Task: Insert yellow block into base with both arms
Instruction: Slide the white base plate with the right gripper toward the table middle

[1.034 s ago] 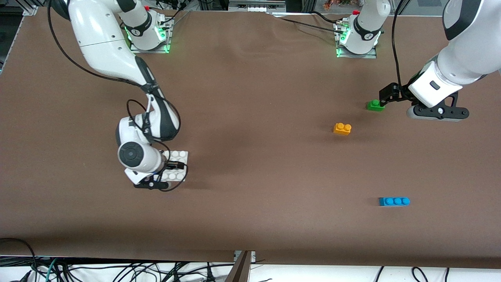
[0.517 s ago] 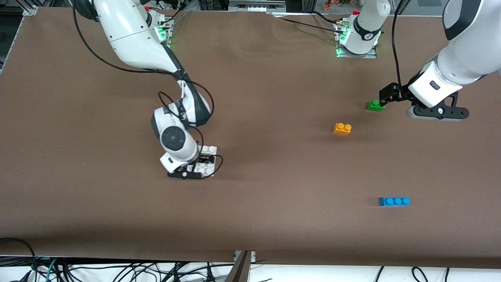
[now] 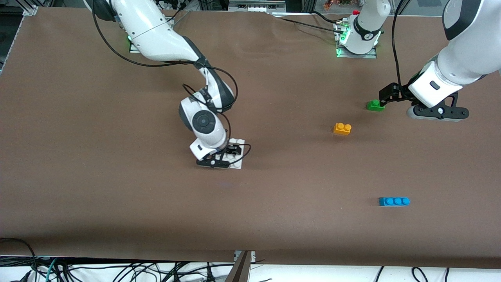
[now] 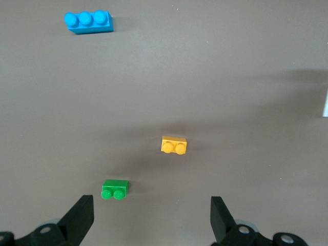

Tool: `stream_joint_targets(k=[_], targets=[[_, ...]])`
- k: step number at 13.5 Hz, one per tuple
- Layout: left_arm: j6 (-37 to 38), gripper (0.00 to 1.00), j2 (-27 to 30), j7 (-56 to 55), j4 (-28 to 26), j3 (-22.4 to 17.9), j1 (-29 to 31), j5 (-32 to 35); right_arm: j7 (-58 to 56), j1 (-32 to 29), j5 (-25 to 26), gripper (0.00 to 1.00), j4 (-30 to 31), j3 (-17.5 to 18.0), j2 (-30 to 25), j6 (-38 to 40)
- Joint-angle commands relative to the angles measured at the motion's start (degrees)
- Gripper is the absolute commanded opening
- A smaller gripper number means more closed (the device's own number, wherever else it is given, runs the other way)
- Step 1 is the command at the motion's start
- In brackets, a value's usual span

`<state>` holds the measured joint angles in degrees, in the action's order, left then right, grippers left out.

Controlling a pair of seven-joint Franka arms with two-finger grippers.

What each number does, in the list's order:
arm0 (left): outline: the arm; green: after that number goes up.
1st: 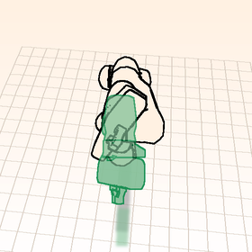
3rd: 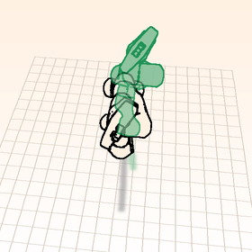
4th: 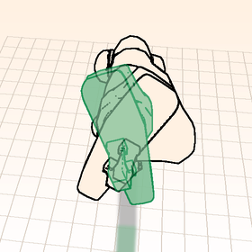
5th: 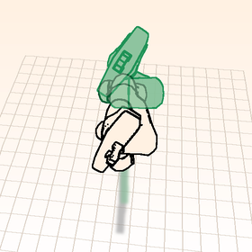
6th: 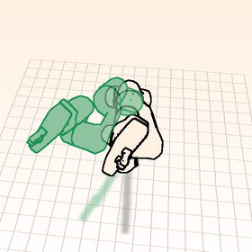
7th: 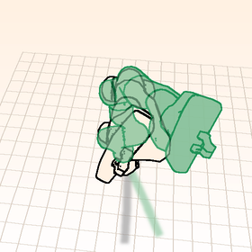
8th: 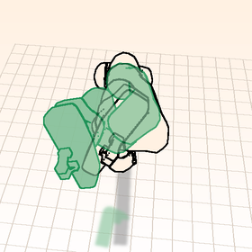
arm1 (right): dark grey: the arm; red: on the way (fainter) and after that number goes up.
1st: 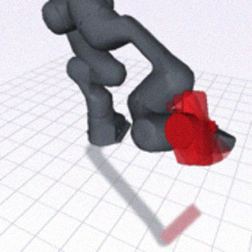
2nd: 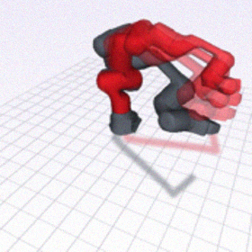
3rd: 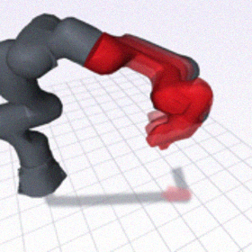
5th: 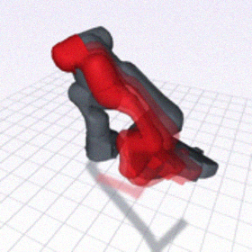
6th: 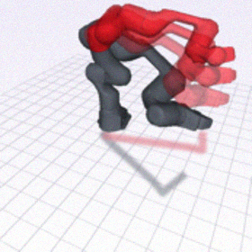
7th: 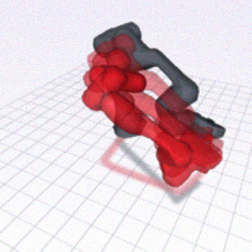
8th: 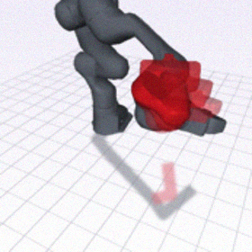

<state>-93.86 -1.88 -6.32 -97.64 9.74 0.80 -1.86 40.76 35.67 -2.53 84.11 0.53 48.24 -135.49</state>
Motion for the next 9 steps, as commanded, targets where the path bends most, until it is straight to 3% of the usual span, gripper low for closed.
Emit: stream_joint_targets(k=[1, 9], targets=[[0.61, 1.0, 0.21, 0.79, 0.43, 0.02, 0.26, -0.25, 5.19, 3.17, -1.34, 1.0, -4.47, 1.23, 4.58, -1.35], [0.61, 1.0, 0.13, 0.79, 0.43, 0.02, 0.26, -0.25, 6.53, 7.13, -1.34, 1.0, -5.8, 1.23, 6.69, -5.92]])
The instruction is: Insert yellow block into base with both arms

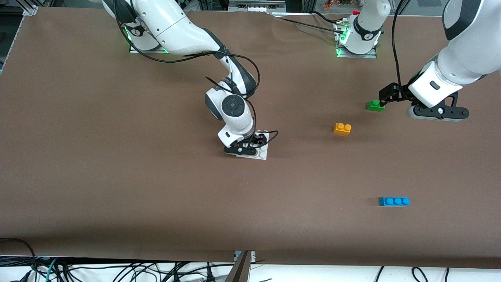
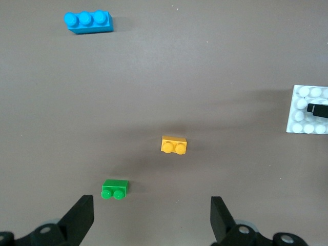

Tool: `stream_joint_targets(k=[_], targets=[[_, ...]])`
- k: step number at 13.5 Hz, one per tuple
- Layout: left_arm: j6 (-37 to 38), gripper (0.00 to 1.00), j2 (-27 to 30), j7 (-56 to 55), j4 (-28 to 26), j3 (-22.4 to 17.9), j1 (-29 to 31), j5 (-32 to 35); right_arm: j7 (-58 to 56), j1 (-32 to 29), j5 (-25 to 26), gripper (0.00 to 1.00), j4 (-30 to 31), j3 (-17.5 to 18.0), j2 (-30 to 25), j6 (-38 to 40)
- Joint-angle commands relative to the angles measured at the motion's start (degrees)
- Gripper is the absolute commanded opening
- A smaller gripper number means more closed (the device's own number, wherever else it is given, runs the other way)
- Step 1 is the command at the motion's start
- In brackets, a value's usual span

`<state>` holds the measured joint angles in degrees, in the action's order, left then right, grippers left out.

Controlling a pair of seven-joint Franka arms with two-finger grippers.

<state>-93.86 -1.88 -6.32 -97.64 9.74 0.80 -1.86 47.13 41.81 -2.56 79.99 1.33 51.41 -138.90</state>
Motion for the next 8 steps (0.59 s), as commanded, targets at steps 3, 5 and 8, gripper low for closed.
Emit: stream_joint_targets(k=[3, 5, 8], targets=[[0.7, 1.0, 0.21, 0.79, 0.44, 0.02, 0.26, -0.25, -0.46, 1.16, -1.22, 1.0, -2.12, 0.43, 3.35, -2.43], [0.61, 1.0, 0.13, 0.79, 0.43, 0.02, 0.26, -0.25, -0.81, 1.08, -1.22, 1.0, -3.17, 0.43, 3.35, -2.34], [0.7, 1.0, 0.13, 0.87, 0.35, 0.02, 0.26, -0.25, -1.25, 1.16, -1.14, 1.0, -3.27, 0.51, 3.35, -2.34]])
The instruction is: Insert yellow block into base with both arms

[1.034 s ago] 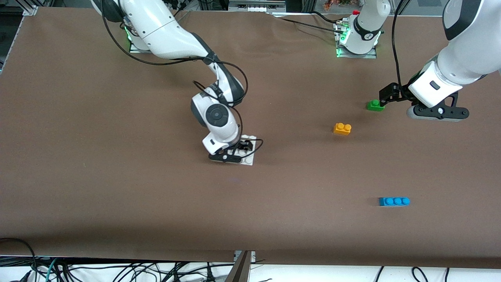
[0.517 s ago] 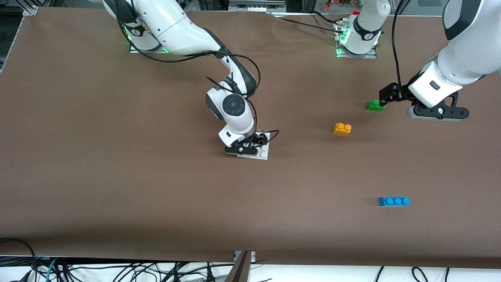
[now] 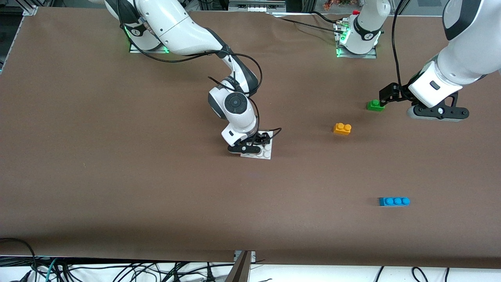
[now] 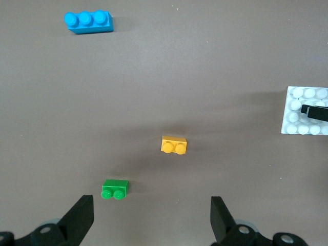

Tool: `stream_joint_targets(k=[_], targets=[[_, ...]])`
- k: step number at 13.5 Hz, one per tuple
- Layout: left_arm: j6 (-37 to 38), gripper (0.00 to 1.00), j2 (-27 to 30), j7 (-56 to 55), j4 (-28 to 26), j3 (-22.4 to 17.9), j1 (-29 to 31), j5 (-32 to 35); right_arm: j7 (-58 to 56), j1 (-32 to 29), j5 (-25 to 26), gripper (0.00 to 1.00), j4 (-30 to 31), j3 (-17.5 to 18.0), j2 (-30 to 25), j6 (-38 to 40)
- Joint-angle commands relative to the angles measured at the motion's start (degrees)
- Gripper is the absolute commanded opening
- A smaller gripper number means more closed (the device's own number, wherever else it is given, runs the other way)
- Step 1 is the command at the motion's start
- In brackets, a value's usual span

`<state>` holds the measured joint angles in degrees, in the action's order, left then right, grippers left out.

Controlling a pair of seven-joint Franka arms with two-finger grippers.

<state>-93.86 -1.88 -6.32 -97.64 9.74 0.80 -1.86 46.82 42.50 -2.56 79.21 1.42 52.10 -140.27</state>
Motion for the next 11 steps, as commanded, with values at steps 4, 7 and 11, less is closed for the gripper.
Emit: stream_joint_targets(k=[4, 7, 11], targets=[[0.7, 1.0, 0.13, 1.23, 0.0, -0.07, 0.26, -0.25, -1.12, 0.74, -1.13, 1.0, -3.44, 0.77, 2.39, -0.71], [0.52, 1.0, -0.14, 0.79, 0.0, -0.07, 0.26, -0.42, -4.72, 0.83, -0.87, 1.0, -3.62, 0.86, 2.39, -0.54], [0.61, 1.0, -0.05, 0.79, -0.09, -0.07, 0.26, -0.42, -6.31, 0.83, -0.7, 1.0, -3.71, 0.77, 2.04, -0.45]])
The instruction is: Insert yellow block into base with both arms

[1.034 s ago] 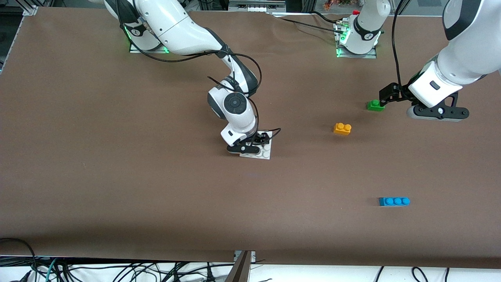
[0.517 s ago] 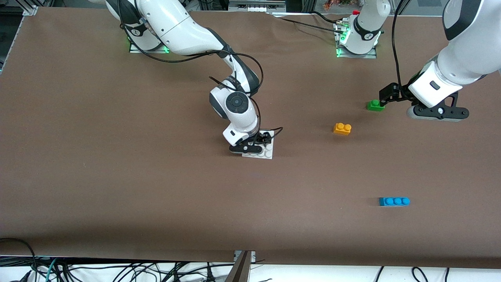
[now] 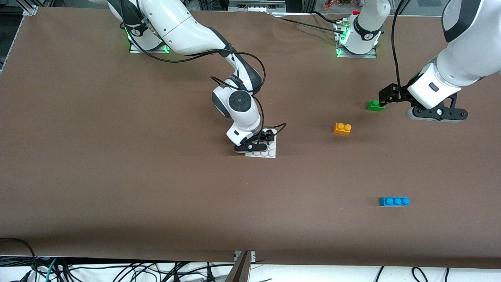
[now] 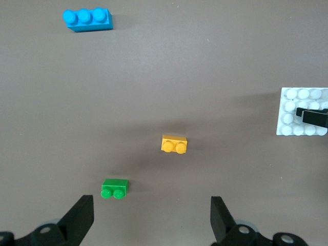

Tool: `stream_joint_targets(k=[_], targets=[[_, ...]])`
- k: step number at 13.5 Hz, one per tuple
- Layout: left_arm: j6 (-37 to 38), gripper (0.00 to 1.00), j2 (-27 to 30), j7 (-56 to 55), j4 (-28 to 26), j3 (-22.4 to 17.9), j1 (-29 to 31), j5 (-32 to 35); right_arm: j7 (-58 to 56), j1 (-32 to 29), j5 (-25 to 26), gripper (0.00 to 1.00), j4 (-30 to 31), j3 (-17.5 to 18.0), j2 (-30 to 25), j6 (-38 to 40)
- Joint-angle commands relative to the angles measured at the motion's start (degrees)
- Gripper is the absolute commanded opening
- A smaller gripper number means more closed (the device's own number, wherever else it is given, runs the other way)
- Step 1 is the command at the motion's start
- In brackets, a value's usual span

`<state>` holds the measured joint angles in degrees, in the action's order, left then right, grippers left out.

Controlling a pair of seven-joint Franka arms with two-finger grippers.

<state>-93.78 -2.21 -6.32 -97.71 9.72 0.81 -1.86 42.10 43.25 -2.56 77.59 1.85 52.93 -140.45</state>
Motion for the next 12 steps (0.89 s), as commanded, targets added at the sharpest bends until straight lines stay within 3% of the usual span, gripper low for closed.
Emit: stream_joint_targets(k=[1, 6, 9, 10, 12], targets=[[0.52, 1.0, 0.19, 0.79, -0.02, -0.05, 0.25, -0.42, -1.84, -0.45, -0.7, 1.0, -2.18, 0.35, 0.51, 0.78], [0.61, 1.0, 0.19, 0.61, -0.11, -0.05, 0.25, -0.42, -8.07, -3.08, -0.52, 1.0, -11.21, -0.7, -3.97, 16.84], [0.53, 1.0, 0.02, 0.88, -2.04, -0.05, 0.25, -1.04, -14.04, -8.43, -0.34, 1.0, -12.29, -0.79, -8.62, 22.32], [0.52, 1.0, -0.07, 0.79, -2.31, 0.21, 0.25, -1.04, -15.37, -10.45, -0.08, 1.0, -12.29, -1.49, -10.29, 23.37], [-0.87, 1.0, -1.12, 1.4, -3.45, 0.3, 0.25, -1.04, -15.99, -11.69, 1.06, 1.0, -12.02, -6.12, -13.46, 27.22]])
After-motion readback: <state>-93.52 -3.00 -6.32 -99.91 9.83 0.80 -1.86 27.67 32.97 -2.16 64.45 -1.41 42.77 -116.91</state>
